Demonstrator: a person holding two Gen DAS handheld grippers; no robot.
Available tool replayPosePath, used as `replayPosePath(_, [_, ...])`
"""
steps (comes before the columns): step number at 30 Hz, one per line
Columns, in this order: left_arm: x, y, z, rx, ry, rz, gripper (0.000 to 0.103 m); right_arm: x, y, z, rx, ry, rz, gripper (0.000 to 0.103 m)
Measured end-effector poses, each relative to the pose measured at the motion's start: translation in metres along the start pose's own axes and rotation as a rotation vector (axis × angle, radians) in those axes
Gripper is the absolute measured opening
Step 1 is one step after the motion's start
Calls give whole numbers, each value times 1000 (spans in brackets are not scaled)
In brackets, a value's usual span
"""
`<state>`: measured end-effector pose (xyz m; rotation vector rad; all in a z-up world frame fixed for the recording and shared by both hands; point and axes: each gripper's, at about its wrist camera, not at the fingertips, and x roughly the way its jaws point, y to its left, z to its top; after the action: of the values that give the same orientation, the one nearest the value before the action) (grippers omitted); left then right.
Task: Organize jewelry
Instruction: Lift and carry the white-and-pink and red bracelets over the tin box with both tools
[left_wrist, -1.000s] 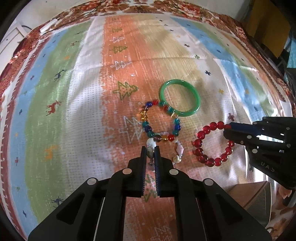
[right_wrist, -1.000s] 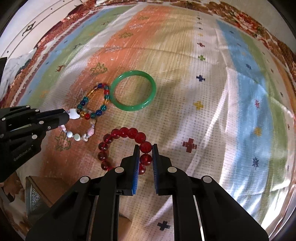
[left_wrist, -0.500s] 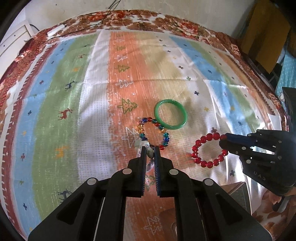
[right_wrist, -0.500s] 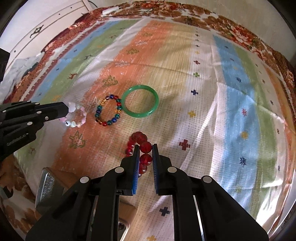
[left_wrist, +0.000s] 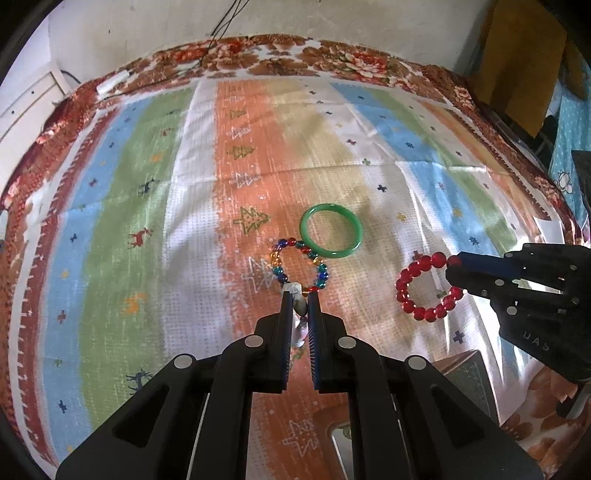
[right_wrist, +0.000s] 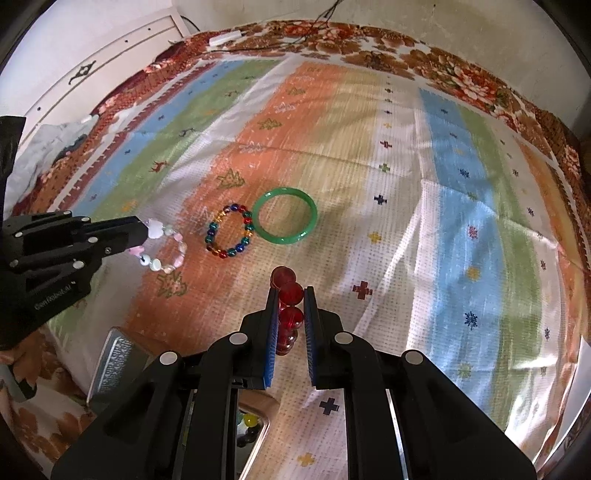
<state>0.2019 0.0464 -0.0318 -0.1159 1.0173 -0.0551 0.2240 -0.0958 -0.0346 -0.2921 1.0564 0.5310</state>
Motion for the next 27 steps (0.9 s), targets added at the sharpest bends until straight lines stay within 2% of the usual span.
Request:
replayPosePath(11, [-16,-22,-2,50,-42,21,8,-27,10,-1,-24,-59,2,14])
replayPosePath(27, [-49,-36,-15,62,-95,-15,8,-62,31,-10,-66,-137,35,14])
